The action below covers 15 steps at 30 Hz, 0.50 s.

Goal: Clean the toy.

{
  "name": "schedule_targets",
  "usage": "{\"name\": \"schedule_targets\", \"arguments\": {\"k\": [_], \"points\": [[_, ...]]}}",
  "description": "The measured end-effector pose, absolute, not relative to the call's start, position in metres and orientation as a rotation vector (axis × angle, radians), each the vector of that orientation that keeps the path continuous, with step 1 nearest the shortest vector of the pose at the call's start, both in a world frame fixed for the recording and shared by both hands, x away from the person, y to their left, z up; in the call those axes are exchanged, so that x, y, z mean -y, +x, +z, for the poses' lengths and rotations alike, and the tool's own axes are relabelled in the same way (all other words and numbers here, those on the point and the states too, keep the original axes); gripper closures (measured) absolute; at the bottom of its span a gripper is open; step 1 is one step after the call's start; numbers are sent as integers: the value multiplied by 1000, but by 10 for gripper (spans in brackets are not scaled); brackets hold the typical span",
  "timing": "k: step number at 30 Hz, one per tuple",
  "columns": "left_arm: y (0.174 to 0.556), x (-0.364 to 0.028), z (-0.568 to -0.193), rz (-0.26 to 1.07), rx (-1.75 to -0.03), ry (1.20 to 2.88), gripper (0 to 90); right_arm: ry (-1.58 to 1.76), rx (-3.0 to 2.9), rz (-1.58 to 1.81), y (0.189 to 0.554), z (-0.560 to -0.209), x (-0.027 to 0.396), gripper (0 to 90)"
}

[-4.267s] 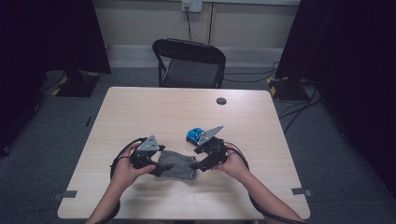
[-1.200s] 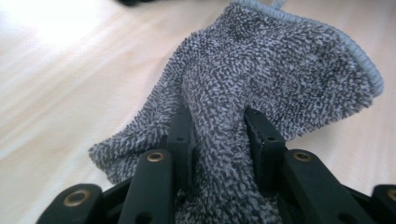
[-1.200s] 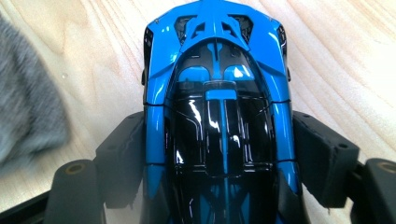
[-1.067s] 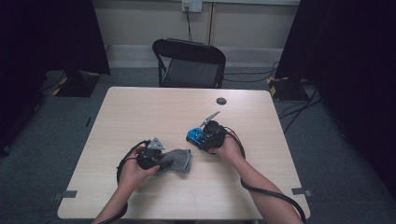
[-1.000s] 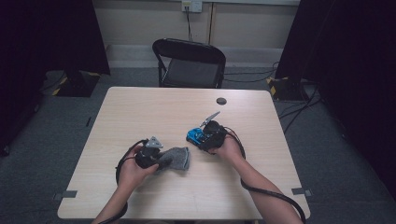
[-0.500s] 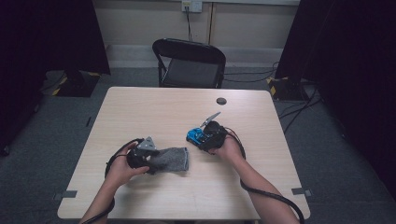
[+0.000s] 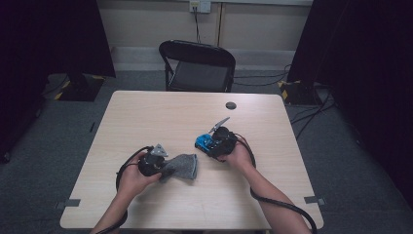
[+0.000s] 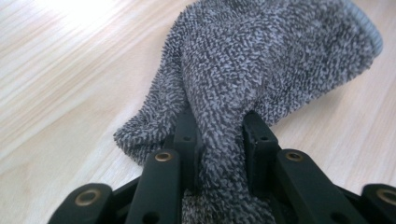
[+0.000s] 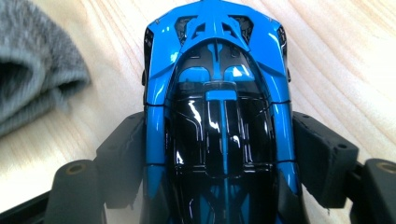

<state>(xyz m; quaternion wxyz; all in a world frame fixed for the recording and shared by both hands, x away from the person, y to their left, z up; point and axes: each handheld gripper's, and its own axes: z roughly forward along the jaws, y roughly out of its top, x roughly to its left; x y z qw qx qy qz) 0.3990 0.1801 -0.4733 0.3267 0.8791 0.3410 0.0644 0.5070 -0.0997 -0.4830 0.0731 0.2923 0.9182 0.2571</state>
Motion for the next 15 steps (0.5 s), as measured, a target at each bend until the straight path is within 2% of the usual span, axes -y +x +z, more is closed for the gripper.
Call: {"name": "schedule_targets", "arguments": {"k": [9, 15], "points": [[406, -200, -462, 220, -989, 2168, 717, 860, -2776, 788, 505, -479, 108, 260], [407, -206, -460, 215, -1010, 2148, 715, 826, -2777, 774, 501, -473, 110, 284]]}}
